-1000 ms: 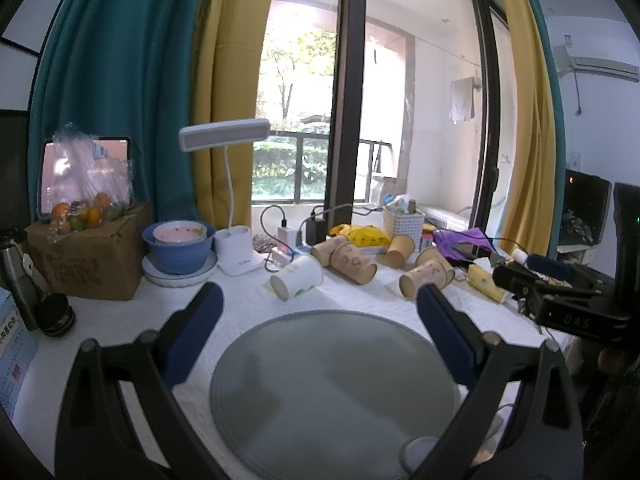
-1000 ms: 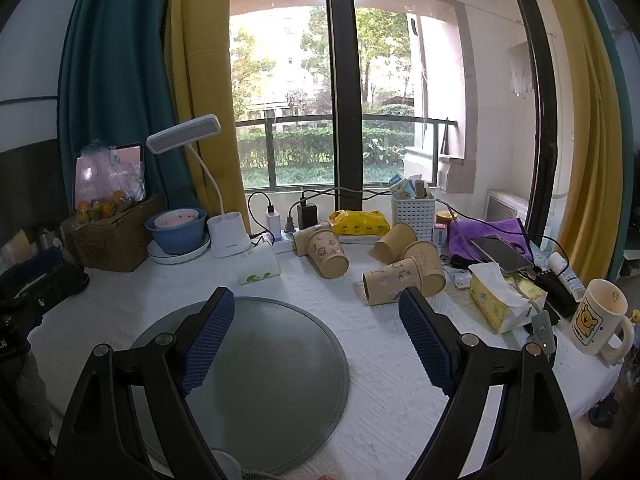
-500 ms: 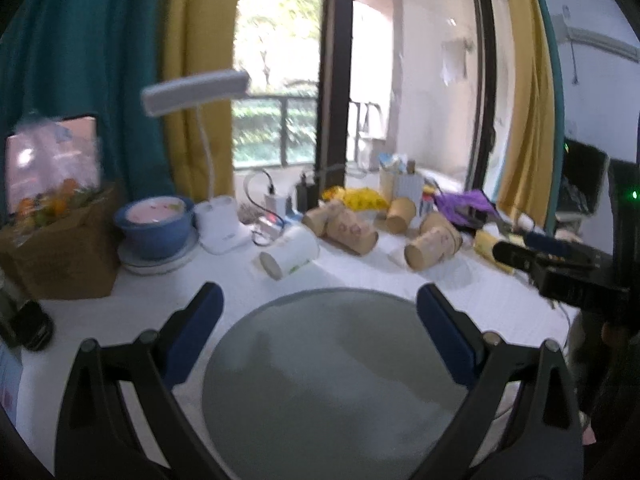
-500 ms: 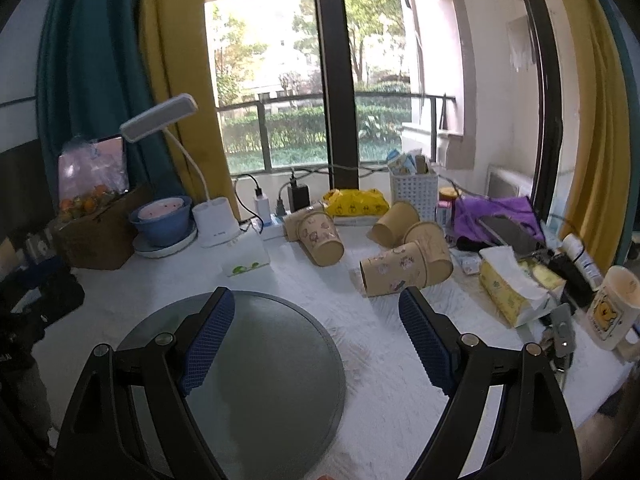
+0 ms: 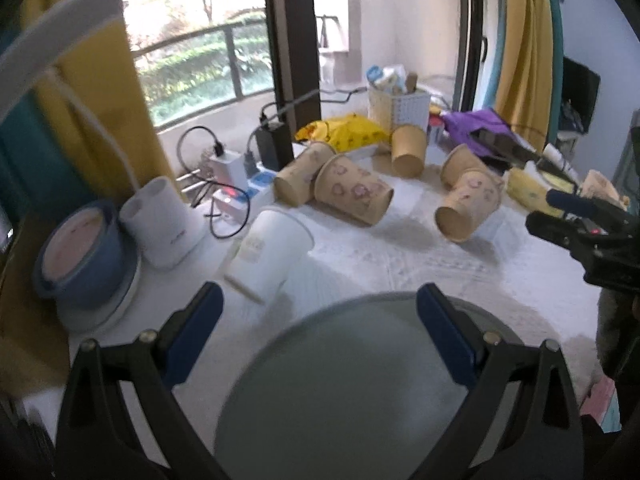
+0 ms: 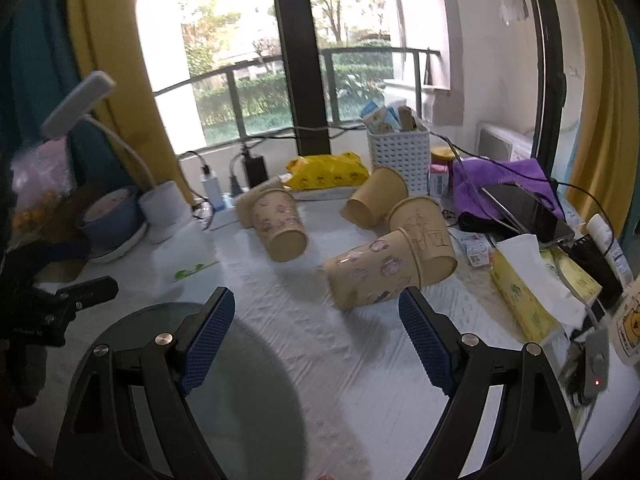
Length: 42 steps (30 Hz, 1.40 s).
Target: Flip cup upright
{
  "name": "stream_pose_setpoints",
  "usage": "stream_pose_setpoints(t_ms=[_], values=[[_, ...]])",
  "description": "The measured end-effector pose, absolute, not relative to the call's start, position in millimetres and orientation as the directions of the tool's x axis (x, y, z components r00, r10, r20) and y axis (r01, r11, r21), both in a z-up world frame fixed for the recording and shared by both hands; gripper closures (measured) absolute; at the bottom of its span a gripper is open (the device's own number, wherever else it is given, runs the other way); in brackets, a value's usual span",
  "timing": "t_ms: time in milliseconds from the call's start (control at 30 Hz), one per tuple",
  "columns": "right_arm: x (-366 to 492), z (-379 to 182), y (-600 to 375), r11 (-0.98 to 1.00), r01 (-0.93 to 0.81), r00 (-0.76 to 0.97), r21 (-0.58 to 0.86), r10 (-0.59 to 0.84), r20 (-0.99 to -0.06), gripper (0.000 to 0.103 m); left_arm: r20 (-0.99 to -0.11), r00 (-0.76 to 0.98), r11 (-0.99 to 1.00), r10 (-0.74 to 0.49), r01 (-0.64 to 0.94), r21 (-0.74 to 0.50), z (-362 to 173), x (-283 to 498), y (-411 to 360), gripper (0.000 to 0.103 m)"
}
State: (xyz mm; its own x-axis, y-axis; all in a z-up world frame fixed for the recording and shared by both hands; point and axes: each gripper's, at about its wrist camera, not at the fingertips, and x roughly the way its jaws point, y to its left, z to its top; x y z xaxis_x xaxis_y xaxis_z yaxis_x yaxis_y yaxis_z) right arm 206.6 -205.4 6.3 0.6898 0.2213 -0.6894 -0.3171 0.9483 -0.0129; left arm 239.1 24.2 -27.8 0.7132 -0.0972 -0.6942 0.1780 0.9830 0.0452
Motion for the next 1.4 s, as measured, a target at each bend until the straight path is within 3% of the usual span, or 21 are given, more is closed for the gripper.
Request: stream_pose_setpoints(t_ms=[300, 633, 700, 867, 1167, 1267, 1400], values=[[268.5, -8.1, -205.2, 0.957, -0.284, 0.700, -0.053, 0.169, -0.694, 0.016, -0.759, 0.645, 0.966, -0.088, 0.242, 0.093, -43.2, 330.9, 20.8, 0.005], [319.7, -17.3, -199.4, 0.961, -0.273, 0.704, -0.056, 0.160, -0.692, 0.016, -0.826, 0.564, 0.905, 0.006, 0.348, 0.244, -55.0, 425.4, 15.8, 0.005], [322.3, -17.0, -200.8, 0.961, -0.272, 0.708, -0.051, 0.164, -0.687, 0.016, -0.839, 0.543, 0.895, 0.026, 0.362, 0.262, -56.3, 440.7, 14.8, 0.015], [324.5, -18.5, -206.2, 0.965, -0.261, 0.708, -0.035, 0.167, -0.687, 0.016, -0.868, 0.490, 0.841, 0.080, 0.435, 0.323, -67.3, 468.5, 1.7, 0.023], [324.4, -13.6, -219.2, 0.972, -0.234, 0.723, -0.015, 0.164, -0.671, 0.016, -0.915, 0.391, 0.775, 0.102, 0.546, 0.319, -94.6, 491.5, -22.3, 0.025], [323.9, -14.0, -222.4, 0.973, -0.232, 0.724, -0.010, 0.166, -0.670, 0.016, -0.914, 0.387, 0.774, 0.124, 0.538, 0.333, -98.5, 500.9, -23.5, 0.040], [322.0, -13.9, -226.0, 0.974, -0.226, 0.723, -0.007, 0.163, -0.672, 0.016, -0.914, 0.388, 0.781, 0.117, 0.532, 0.325, -94.5, 504.6, -18.4, 0.041]])
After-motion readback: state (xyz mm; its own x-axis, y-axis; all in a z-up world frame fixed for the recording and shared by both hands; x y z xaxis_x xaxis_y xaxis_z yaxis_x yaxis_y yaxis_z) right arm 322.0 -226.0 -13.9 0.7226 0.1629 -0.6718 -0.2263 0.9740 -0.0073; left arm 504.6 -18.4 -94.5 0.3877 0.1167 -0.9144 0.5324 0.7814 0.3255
